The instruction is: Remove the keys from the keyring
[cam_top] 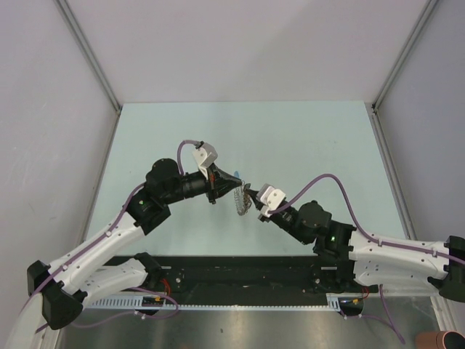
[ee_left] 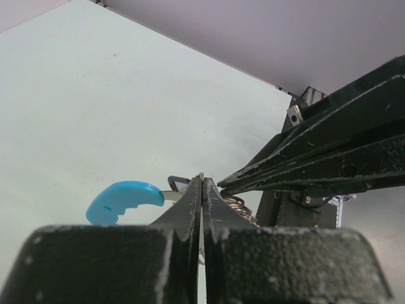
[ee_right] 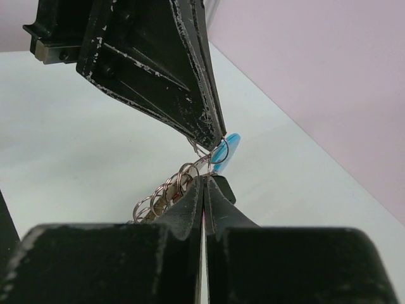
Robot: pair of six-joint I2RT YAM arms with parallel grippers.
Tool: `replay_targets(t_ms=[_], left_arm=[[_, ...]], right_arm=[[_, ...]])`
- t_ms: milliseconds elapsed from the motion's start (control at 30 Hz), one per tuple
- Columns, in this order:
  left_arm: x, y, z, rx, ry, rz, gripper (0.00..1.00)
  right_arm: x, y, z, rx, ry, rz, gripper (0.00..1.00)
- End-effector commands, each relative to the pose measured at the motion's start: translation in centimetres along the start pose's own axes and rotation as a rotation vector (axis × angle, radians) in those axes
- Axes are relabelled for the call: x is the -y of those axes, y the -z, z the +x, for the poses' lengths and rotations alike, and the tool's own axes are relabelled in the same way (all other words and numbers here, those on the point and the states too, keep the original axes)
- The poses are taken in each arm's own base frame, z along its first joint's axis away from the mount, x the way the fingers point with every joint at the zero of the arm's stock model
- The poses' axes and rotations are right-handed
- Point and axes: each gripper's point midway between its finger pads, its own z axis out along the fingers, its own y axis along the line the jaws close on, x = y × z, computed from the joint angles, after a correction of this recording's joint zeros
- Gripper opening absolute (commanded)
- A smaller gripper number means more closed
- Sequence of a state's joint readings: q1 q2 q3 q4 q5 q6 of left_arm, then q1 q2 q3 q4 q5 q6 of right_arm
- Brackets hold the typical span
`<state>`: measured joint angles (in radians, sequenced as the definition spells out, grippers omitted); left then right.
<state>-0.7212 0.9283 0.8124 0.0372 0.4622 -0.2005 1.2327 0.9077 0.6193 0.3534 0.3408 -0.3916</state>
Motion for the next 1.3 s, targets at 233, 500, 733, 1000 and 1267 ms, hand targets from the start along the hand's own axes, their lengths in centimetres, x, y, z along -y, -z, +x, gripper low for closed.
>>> replay_targets(t_ms=[233,500,733,1000,1267], left_arm=[[1.1,0.8,-4.6,0.117,-0.066,0.012,0.0],[1.6,1.0,-5.1,0.134,-0.052,0.031,0.0],[1.5,1.1,-5.1,0.133,-0.047,0.023,0.0],[1.5,1.0,-5.1,0.132,-0.045,0.024,0.0],[1.2,0.9,-4.8,0.119,-0.047,0.01,0.0]], right_arm=[[-0.3,-0.2,-0.4,0.014,0.007,0.001,0.18],[-0.2,-0.4,-0.6,0.021,-0.001,0.01,0.28],[-0.5,-0.6,-0.8,0.034,-0.02,0.003,0.28],[-0.2,-0.9,-0.8,0.039,-0.035,0.029,0.31],[1.5,-0.7,-0.7,0.022,-0.023,0.141,0.17]])
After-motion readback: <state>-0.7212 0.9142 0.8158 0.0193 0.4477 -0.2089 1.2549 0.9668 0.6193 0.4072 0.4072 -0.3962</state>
